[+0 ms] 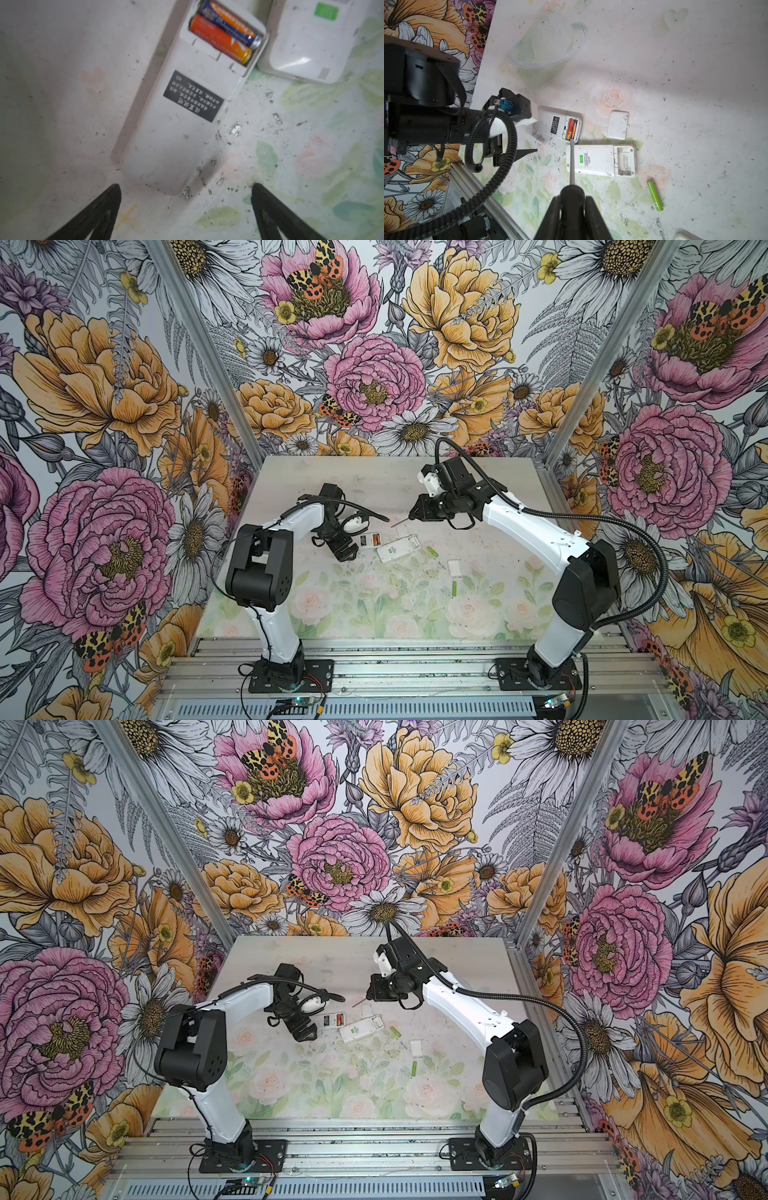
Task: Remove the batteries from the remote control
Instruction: 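Press the remote's end with the left gripper while the right aims the screwdriver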
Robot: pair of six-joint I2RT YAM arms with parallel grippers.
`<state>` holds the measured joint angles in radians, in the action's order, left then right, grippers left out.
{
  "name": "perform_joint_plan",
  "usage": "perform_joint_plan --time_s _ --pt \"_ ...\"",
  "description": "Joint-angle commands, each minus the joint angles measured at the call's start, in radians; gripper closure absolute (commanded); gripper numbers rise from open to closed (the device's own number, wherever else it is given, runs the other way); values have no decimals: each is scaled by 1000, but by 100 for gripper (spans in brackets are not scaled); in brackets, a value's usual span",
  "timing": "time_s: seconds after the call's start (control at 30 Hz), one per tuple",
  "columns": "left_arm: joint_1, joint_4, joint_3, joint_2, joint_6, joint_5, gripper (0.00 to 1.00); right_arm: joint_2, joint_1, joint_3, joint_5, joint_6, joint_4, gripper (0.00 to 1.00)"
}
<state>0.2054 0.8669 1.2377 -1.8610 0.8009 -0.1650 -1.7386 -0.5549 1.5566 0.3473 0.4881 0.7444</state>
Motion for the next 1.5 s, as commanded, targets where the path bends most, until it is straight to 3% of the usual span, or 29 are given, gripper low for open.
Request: perform_joint_plan --time_s 0.0,0.1,0.37,0.5,0.83,1.1,1.47 --pt "3 -26 23 -51 24 37 1 -16 4 19 38 -16 -11 100" --pt "8 -26 25 -86 27 37 2 -17 5 7 45 -10 -11 100" --pt "45 -51 -4 -92 13 11 41 -32 9 0 47 -7 -6 100" --pt "88 -73 -45 -61 8 8 46 -54 14 -4 43 14 6 100" --pt "191 -120 -78 -48 -61 136 77 -128 -6 46 17 42 76 100" --pt "204 -149 -103 -26 -62 174 84 -138 -26 90 -76 31 122 100" --pt "201 -149 -100 -26 -73 173 89 -151 -41 120 -111 8 150 100"
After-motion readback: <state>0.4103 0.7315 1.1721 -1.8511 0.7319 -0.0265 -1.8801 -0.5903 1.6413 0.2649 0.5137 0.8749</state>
